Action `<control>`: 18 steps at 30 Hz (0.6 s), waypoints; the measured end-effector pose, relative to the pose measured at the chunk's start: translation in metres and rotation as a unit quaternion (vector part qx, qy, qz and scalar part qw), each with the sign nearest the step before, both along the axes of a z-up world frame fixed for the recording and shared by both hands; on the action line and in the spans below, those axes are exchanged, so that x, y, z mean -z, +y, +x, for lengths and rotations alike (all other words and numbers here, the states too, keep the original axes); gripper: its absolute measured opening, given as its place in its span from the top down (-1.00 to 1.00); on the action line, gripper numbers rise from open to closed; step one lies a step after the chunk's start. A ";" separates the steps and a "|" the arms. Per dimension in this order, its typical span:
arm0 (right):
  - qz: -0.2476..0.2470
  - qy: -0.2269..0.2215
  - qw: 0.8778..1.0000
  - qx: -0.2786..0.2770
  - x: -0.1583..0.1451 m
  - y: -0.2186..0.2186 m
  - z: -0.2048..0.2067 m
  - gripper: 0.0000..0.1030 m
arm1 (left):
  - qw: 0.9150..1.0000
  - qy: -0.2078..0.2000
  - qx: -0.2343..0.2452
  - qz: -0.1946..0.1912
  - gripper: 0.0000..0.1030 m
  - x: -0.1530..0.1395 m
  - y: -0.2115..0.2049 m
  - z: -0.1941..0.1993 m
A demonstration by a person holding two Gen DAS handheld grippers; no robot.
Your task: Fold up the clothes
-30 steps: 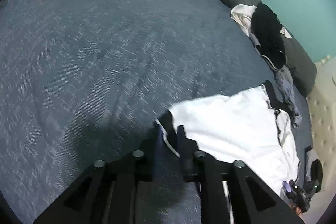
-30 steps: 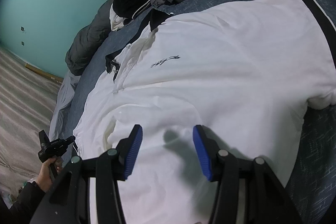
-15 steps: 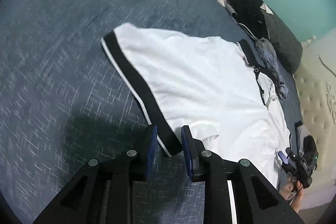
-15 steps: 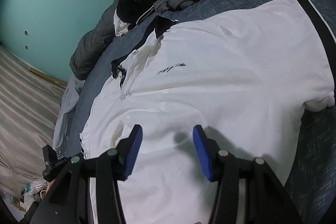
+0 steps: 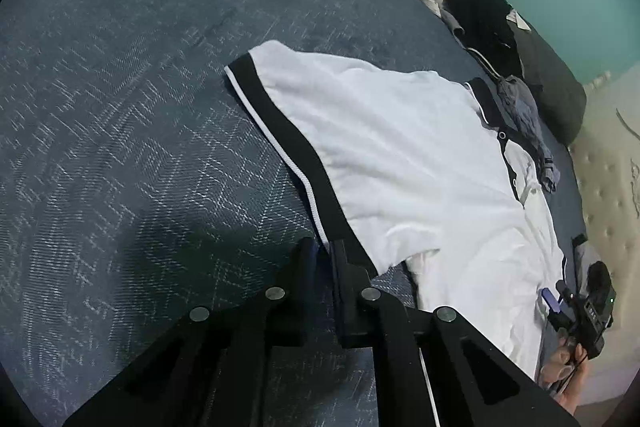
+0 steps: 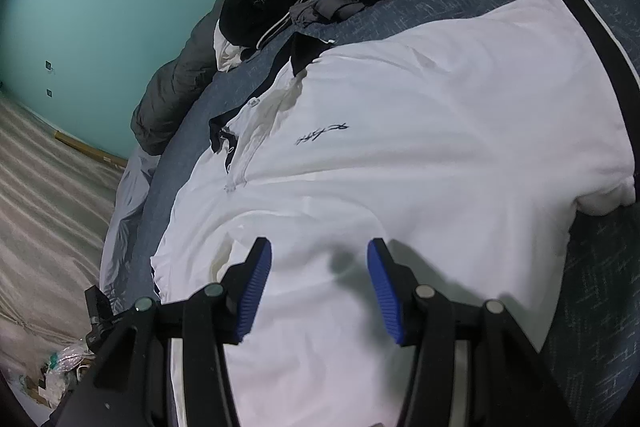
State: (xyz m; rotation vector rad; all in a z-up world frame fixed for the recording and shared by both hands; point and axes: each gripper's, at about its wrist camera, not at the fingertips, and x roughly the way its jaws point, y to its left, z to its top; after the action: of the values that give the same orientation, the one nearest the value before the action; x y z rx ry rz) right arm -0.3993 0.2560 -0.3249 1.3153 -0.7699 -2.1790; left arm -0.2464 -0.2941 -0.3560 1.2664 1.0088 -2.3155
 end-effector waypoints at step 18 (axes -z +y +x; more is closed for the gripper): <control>0.021 0.017 1.000 -0.011 -0.024 0.000 0.012 0.02 | 0.994 0.016 0.100 -0.036 0.70 -0.071 0.060 0.017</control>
State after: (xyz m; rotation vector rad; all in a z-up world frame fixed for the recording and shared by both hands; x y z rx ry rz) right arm -0.3871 0.2559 -0.3005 1.2981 -0.6974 -2.2066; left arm -0.2293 -0.2342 -0.2853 1.3610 0.8342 -2.5043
